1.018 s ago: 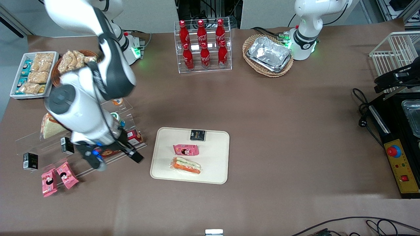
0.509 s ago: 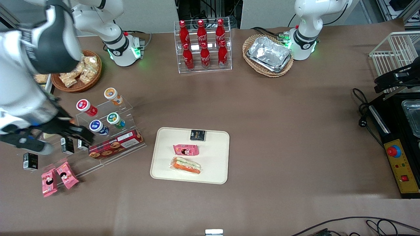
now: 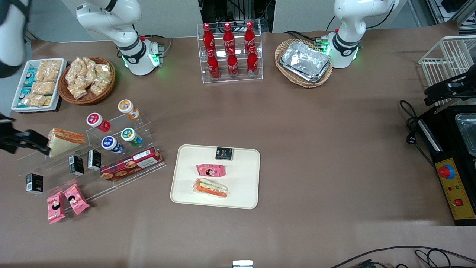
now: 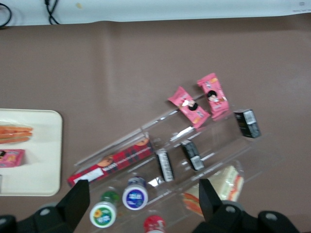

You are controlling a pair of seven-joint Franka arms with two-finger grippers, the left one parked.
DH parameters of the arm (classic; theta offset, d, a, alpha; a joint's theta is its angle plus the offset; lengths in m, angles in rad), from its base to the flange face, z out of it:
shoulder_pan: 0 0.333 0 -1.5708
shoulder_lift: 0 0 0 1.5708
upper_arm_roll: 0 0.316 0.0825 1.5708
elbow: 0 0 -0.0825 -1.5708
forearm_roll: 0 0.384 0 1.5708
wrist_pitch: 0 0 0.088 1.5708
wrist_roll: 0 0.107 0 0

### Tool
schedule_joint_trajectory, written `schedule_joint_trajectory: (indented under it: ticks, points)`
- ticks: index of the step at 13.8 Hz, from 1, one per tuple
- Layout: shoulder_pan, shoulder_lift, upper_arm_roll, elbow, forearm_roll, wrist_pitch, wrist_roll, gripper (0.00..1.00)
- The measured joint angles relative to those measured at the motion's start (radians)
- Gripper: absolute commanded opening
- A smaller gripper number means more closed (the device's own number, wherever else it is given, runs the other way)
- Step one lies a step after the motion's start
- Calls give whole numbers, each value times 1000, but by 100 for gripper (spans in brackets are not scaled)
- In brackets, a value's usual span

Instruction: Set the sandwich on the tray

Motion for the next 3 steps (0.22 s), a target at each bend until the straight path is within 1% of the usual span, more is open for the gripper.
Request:
schedule_joint_trajectory:
  ticks: [3]
  points:
    - [-61,-52,6,-57,0,-11,-34,100]
